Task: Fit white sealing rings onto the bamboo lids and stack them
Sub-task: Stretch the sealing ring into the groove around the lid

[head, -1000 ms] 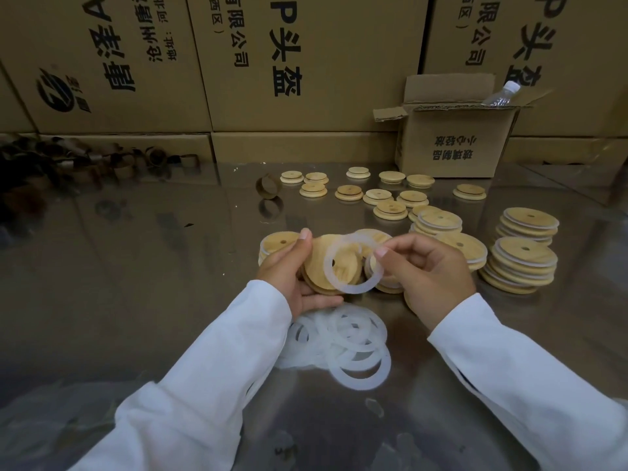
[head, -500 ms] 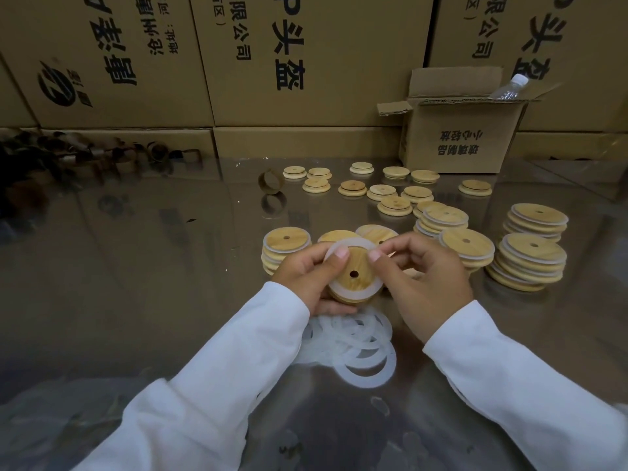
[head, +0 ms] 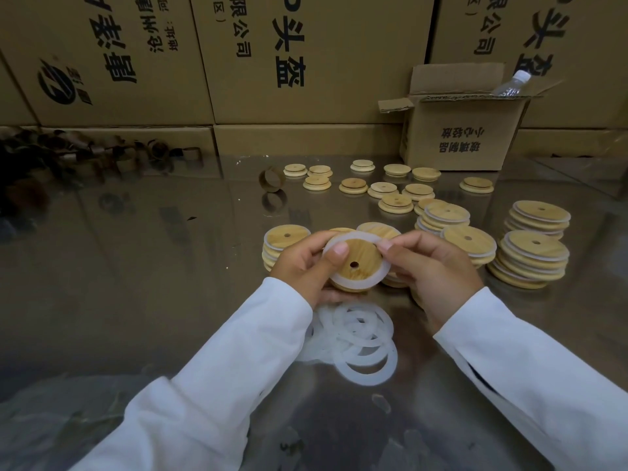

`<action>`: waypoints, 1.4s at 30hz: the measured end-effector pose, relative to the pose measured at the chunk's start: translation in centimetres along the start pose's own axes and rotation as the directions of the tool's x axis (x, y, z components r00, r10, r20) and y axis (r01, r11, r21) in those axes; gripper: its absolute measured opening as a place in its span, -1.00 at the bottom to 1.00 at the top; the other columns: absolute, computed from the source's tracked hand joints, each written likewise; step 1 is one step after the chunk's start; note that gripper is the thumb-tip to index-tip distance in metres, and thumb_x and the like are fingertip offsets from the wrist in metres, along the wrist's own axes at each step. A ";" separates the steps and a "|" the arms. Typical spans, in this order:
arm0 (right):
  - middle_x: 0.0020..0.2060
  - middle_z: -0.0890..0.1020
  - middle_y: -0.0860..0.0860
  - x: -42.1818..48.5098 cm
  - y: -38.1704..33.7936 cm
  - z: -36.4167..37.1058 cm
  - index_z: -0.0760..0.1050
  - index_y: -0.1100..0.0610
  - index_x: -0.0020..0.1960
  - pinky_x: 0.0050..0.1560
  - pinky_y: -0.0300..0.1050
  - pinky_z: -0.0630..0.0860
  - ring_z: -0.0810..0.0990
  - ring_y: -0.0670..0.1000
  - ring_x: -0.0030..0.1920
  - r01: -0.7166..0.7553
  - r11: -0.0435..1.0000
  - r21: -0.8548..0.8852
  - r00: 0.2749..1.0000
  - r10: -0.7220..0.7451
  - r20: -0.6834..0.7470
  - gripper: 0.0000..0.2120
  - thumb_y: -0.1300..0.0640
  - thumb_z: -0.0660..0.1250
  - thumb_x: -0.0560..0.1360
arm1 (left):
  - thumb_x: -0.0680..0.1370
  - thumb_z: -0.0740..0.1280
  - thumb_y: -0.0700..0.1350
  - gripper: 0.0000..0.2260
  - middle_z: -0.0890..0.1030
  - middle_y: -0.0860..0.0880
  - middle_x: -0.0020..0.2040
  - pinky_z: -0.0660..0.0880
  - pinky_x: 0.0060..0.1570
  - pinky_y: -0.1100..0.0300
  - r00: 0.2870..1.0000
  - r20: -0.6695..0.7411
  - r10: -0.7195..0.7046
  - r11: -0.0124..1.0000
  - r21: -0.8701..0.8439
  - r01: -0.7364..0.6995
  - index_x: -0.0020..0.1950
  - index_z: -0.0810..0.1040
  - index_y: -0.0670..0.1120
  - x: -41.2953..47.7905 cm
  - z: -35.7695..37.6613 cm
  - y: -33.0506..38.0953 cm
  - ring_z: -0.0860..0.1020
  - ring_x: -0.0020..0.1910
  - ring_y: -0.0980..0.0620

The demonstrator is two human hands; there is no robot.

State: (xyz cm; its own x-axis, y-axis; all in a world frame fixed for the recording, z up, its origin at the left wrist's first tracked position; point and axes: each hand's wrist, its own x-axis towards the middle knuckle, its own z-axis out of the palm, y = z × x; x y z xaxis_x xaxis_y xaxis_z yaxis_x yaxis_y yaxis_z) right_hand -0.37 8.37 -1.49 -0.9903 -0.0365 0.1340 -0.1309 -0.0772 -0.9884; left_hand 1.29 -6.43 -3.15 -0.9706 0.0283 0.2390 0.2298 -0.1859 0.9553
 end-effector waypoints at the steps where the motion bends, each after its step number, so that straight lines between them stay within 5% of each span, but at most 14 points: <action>1: -0.27 0.65 0.12 0.0 -0.1 0.0 0.57 0.06 -0.39 0.00 -0.01 0.52 0.60 0.11 -0.16 -0.003 1.000 -0.005 1.000 0.003 -0.001 -0.82 0.20 0.41 0.38 | 0.52 0.23 -0.13 -0.84 0.67 0.01 -0.19 0.58 -0.33 0.17 1.000 -0.002 0.008 1.000 0.005 -0.008 0.04 0.56 -0.08 0.0 -0.1 0.1 0.66 -0.15 -0.01; 6: -0.25 0.60 0.22 -0.5 -0.5 0.2 0.56 0.11 -0.32 -0.23 -0.10 0.53 0.52 0.09 -0.24 0.047 0.999 -0.021 0.999 -0.046 0.027 -0.88 0.20 0.40 0.39 | 0.39 0.27 -0.01 -0.76 0.67 0.02 -0.18 0.59 -0.28 0.14 1.000 0.002 -0.006 0.999 -0.051 0.006 0.01 0.57 -0.03 0.1 -0.3 0.3 0.66 -0.14 -0.02; 14: -0.26 0.55 0.30 -0.5 -0.7 0.2 0.50 0.10 -0.34 -0.16 0.06 0.54 0.51 0.25 -0.23 0.062 0.997 0.044 0.998 -0.062 0.019 -0.81 0.28 0.37 0.43 | 0.42 0.27 -0.06 -0.78 0.68 0.05 -0.18 0.59 -0.34 0.19 0.996 0.006 0.086 0.995 0.043 -0.086 0.03 0.55 -0.06 0.0 -0.3 0.6 0.66 -0.14 0.01; 16: -0.27 0.62 0.19 -0.5 -0.5 0.2 0.50 0.09 -0.32 -0.08 0.02 0.58 0.59 0.17 -0.18 0.163 0.984 -0.077 0.986 -0.166 -0.022 -0.82 0.26 0.37 0.43 | 0.48 0.27 -0.14 -0.87 0.67 0.08 -0.22 0.60 -0.36 0.15 0.990 -0.015 0.139 0.980 0.142 -0.136 0.00 0.55 -0.04 0.0 -0.4 0.7 0.65 -0.16 0.04; 19: -0.36 0.58 -0.10 -0.8 -0.5 0.1 0.49 0.09 -0.28 -0.20 -0.33 0.50 0.55 -0.15 -0.28 0.349 0.901 -0.258 0.930 -0.367 -0.022 -0.85 0.25 0.38 0.43 | 0.50 0.30 -0.19 -0.87 0.64 0.14 -0.24 0.60 -0.36 0.14 0.975 -0.008 0.222 0.926 0.314 -0.209 -0.06 0.55 0.04 -0.2 -0.5 0.8 0.62 -0.17 0.09; 21: -0.34 0.58 -0.12 -0.9 -0.5 0.0 0.51 0.07 -0.26 -0.16 -0.23 0.52 0.56 -0.10 -0.25 0.389 0.863 -0.321 0.912 -0.410 0.003 -0.88 0.22 0.39 0.42 | 0.50 0.31 -0.20 -0.85 0.62 0.12 -0.21 0.58 -0.39 0.22 0.971 -0.005 0.238 0.914 0.339 -0.222 -0.07 0.55 0.05 -0.3 -0.6 0.9 0.61 -0.18 0.14; 25: -0.32 0.61 0.03 -0.9 -0.2 0.1 0.53 0.10 -0.27 -0.11 -0.04 0.56 0.58 0.04 -0.23 0.338 0.892 -0.300 0.935 -0.354 -0.001 -0.89 0.22 0.41 0.41 | 0.49 0.31 -0.19 -0.88 0.64 0.11 -0.24 0.56 -0.40 0.26 0.976 -0.009 0.219 0.933 0.296 -0.207 -0.06 0.55 0.03 -0.4 -0.4 1.0 0.62 -0.20 0.14; 31: -0.37 0.60 0.06 -0.7 -0.4 0.1 0.53 0.12 -0.29 -0.28 -0.33 0.50 0.55 -0.10 -0.34 0.283 0.936 -0.207 0.957 -0.290 -0.003 -0.89 0.23 0.41 0.40 | 0.47 0.29 -0.12 -0.89 0.65 0.13 -0.24 0.60 -0.32 0.18 0.983 -0.001 0.184 0.956 0.235 -0.179 -0.04 0.56 -0.01 -0.5 -0.1 0.9 0.63 -0.18 0.10; 42: -0.26 0.65 0.07 -0.7 -0.5 0.1 0.57 0.12 -0.24 -0.30 -0.35 0.52 0.60 -0.05 -0.29 0.286 0.948 -0.142 0.958 -0.284 0.031 -0.94 0.23 0.41 0.39 | 0.43 0.28 -0.04 -0.83 0.68 0.01 -0.21 0.59 -0.32 0.13 1.000 -0.017 0.003 1.000 0.025 -0.002 -0.05 0.61 -0.02 -0.1 -0.4 0.7 0.66 -0.17 -0.04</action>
State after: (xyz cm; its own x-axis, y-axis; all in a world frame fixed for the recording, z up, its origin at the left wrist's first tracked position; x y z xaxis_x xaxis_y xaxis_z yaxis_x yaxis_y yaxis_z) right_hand 0.43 8.33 -1.06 -0.9103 -0.0444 0.4115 -0.4136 0.0577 -0.9086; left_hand 1.49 -7.00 -2.56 -0.9711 0.0106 0.2385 0.2337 -0.1617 0.9588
